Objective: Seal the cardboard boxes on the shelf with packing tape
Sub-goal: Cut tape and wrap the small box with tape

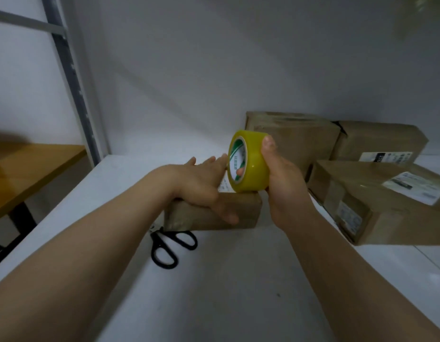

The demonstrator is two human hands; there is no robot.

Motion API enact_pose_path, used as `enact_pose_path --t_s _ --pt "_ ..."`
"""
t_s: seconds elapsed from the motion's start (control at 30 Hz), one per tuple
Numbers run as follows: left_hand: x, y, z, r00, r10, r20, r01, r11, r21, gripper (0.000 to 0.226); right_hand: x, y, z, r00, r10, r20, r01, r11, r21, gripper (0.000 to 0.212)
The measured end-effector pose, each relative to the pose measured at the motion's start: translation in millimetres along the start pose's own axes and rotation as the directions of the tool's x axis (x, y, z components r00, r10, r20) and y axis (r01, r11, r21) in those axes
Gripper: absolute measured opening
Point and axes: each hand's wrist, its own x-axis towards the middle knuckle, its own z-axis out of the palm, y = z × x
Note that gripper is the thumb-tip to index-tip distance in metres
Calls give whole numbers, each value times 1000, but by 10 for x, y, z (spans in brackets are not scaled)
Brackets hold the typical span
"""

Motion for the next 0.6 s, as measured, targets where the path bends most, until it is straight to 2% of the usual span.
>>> enact_pose_path --t_s 0.07,0.2,0.33,0.4,0.43,0.6 --pt "41 36 74 995 -24 -95 28 999 43 132 -19 -70 36 1000 15 -6 -16 999 -39 41" --pt "126 -19 43 995 -90 -40 89 996 -26 140 -210 -232 42 1000 -11 -28 9 997 -79 30" --pt "88 64 -20 988 -155 22 156 987 -34 142 -559 -215 -90 994 17 -107 -31 991 -134 42" --pt "65 113 -50 984 -180 17 180 982 -52 140 -745 -171 -177 991 71 -114 -90 981 -170 38" --pt "53 135 -55 984 -177 6 178 982 -60 139 -844 -132 -216 991 89 -101 -106 979 -177 33" --pt "73 111 -5 992 -123 -40 119 989 -94 127 -1069 59 -270 987 135 -92 -149 974 -172 38"
